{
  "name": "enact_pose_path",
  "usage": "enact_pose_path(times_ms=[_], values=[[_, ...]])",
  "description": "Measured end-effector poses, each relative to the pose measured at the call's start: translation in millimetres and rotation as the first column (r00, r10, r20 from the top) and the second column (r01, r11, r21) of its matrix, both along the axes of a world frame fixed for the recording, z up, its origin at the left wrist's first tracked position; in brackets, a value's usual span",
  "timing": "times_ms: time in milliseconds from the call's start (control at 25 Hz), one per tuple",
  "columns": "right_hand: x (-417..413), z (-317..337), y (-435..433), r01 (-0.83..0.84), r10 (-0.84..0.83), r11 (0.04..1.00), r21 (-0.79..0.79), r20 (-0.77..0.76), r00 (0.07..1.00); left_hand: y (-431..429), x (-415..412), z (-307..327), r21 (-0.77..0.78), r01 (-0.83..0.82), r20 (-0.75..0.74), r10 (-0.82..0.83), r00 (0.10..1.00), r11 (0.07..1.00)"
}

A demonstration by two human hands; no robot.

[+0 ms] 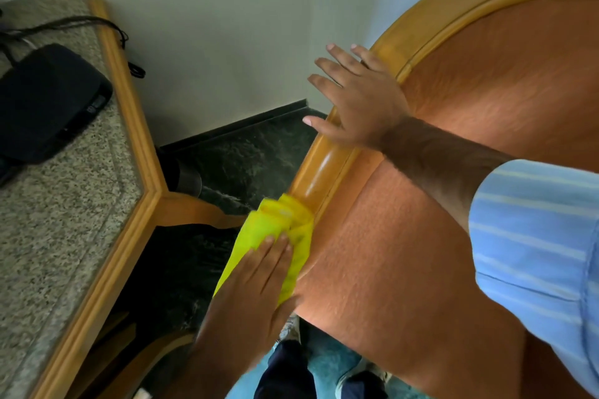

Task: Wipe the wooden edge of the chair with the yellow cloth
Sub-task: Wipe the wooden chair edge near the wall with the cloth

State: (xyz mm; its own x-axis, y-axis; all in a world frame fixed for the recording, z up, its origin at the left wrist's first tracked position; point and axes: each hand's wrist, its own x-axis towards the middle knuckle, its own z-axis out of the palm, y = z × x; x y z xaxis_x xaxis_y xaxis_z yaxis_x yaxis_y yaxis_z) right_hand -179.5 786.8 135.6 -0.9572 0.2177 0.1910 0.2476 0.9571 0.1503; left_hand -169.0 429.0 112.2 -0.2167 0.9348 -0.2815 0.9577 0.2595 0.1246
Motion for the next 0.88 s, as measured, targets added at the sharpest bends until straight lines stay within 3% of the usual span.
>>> enact_pose_path(times_ms=[120, 240, 360, 560, 680, 880], values=[[0.7, -2.8, 0.4, 0.014, -0.014, 1.000, -0.006, -0.006, 1.000, -16.8, -3.2, 5.9, -0.035, 0.009, 0.009, -0.009, 1.000, 0.999], [0.5, -5.6, 0.1, 0.010, -0.010, 1.000, 0.016, -0.026, 1.000, 46.9, -10.3, -0.2, -0.017, -0.021, -0.065, 0.020, 0.998, 1.000], [0.4, -8.9, -0.8, 0.004, -0.003, 1.000, 0.010, -0.032, 0.999, 91.9, -16.2, -7.8, -0.030, -0.096, -0.043, 0.094, 0.995, 0.995], [-3.3, -0.3, 1.9, -0.010, 0.009, 1.000, 0.029, 0.038, 0.999, 3.3, -15.8, 1.2, -0.049, 0.069, -0.062, -0.072, 0.995, 0.996], [-0.6, -3.9, 2.1, 0.017, -0.017, 1.000, 0.019, 0.022, 1.000, -18.4, -16.0, 1.5, -0.050, 0.075, -0.079, -0.079, 0.994, 0.996], [0.5, -8.4, 1.3, -0.003, 0.004, 1.000, 0.014, -0.045, 0.999, 81.4, -14.6, -3.4, -0.043, 0.023, -0.093, -0.027, 0.995, 0.999]])
